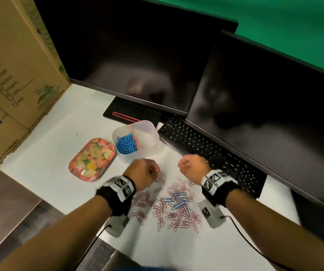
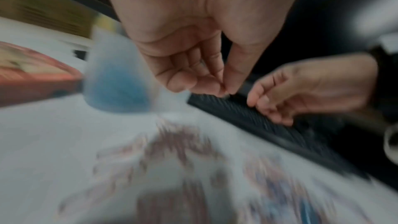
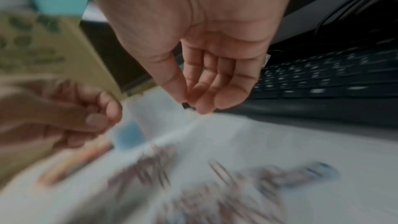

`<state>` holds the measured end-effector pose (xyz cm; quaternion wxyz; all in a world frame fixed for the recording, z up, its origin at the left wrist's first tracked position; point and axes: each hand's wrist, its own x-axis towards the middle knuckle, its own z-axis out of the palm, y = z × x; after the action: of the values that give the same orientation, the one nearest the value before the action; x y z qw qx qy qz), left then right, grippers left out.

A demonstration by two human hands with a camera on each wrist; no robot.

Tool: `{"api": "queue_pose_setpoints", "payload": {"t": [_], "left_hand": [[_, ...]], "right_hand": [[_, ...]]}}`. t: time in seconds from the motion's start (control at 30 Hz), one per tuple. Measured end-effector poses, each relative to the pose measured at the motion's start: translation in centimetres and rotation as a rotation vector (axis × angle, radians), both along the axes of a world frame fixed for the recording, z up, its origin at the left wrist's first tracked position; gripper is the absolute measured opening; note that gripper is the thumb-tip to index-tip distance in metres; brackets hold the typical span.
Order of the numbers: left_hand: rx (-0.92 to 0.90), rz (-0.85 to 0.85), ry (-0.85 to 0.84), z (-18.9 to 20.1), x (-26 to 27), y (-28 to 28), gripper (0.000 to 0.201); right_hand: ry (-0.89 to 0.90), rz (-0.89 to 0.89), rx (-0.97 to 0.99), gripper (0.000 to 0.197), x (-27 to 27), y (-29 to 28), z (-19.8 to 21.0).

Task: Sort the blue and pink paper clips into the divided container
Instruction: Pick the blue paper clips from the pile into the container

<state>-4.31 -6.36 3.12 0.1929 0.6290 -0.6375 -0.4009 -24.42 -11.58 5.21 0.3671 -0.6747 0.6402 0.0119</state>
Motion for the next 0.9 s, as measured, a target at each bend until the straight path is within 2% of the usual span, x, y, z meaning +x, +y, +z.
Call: {"api": "queue_pose_setpoints", "payload": {"t": [0.07,0.17,0.33,0.47,0.6,0.67,0.73,0.8,0.9], "left_hand": [[0.05,-0.148,-0.159,-1.5,-2.1,1.1,0.016],[0.098,-0.305,-0.308,-3.1,-4.6,2.3,0.021],[0.109,-0.389,-0.481,-3.7,-6.5,2.4,0.021],[0.114,-0.386,-0.508,-3.8,-6.8,2.2,0.024],[0.119,-0.298,-0.426,-3.7,-6.5,2.2,0.012],[0.111,-0.22,-0.349,-3.5,-6.3,2.2,0.005],[0.139,-0.119,-0.212,-3.4,-6.0,2.1,0.016],[0.201,-0.003,-0.042,-3.2,-5.5,2.0,0.02],[0.282,0.145,0.184,-2.9,-4.8,1.8,0.016]], "right_hand": [[0.097,0.083,0.039,0.016,-1.7,2.5,-1.2],[0.16,0.301,0.037,0.018,-3.0,5.8,-3.0],[0.162,0.511,-0.133,0.03,-3.1,7.9,-5.3],[0.145,0.49,-0.183,0.022,-2.9,7.9,-6.4],[0.143,0.491,-0.223,0.015,-2.7,7.8,-6.7],[0.094,0.424,-0.197,0.011,-2.9,7.8,-6.8],[-0.014,0.284,-0.134,0.012,-3.2,7.7,-6.6],[-0.182,0.081,-0.051,0.015,-3.7,7.5,-6.2],[-0.433,-0.268,0.09,0.018,-5.1,7.1,-5.6]]}}
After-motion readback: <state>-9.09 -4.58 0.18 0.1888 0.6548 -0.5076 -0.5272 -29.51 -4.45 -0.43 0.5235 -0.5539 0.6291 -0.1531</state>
